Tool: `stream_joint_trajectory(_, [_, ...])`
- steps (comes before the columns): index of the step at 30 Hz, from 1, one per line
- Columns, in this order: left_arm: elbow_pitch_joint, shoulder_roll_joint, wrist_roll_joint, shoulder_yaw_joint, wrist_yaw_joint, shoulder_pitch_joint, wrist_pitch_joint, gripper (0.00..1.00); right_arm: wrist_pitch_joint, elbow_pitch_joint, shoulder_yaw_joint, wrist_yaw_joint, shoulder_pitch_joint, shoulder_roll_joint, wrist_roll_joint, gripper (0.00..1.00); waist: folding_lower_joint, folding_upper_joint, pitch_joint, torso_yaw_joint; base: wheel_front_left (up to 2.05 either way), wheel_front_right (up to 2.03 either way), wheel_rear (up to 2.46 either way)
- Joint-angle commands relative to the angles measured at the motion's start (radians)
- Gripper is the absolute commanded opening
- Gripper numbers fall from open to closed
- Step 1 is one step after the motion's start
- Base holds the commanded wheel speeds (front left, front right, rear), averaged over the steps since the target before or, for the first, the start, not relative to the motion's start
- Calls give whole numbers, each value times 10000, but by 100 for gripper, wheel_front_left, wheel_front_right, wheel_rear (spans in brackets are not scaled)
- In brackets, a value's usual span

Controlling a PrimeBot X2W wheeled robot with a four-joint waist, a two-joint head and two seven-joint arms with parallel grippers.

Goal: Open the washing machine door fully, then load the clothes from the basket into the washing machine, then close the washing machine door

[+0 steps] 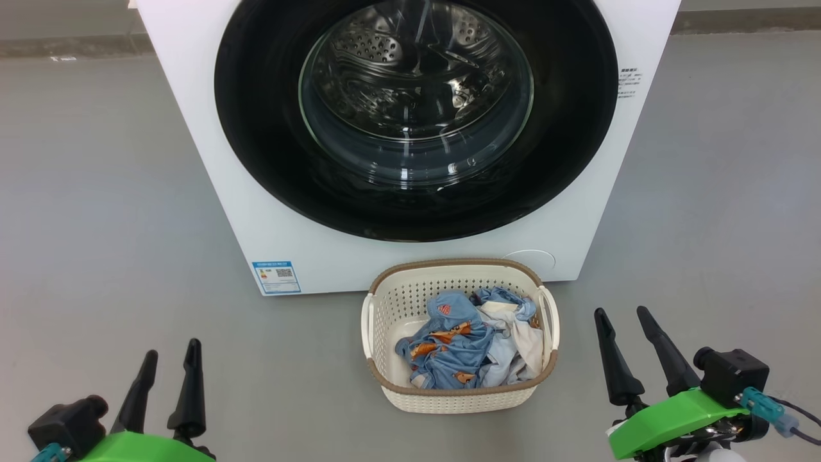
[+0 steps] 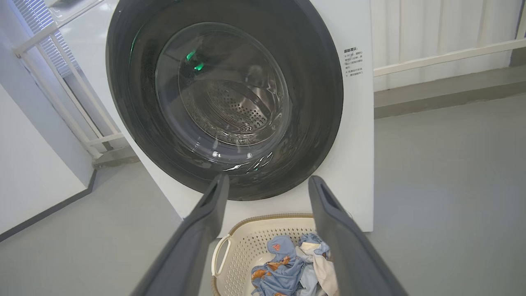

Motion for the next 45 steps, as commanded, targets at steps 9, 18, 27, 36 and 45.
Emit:
stream_joint_trajectory(9, [-269,390,1006,171,-65,-512,-381,100,-382,-322,319,15,-485,-80,-1339,100,0,0,-26,4,0,0,0])
stream_joint_trajectory(18, [-328,460,1603,103,-69,-552,-575,100,-571,-218,369,16,-523,-85,-2085,100,0,0,-37,31,0,0,0])
stream_joint_trajectory(27, [-328,497,1586,72,-69,-563,-575,100,-571,-107,321,16,-558,-85,-2093,100,0,0,-43,57,0,0,0])
stream_joint_trajectory(36, [-312,518,1598,44,-69,-591,-575,100,-571,-104,321,16,-568,-85,-2053,100,0,0,-48,57,0,0,0])
stream_joint_trajectory(45, [-286,556,1543,15,-69,-621,-575,100,-571,-84,370,16,-586,-85,-2029,100,0,0,-27,40,0,0,0])
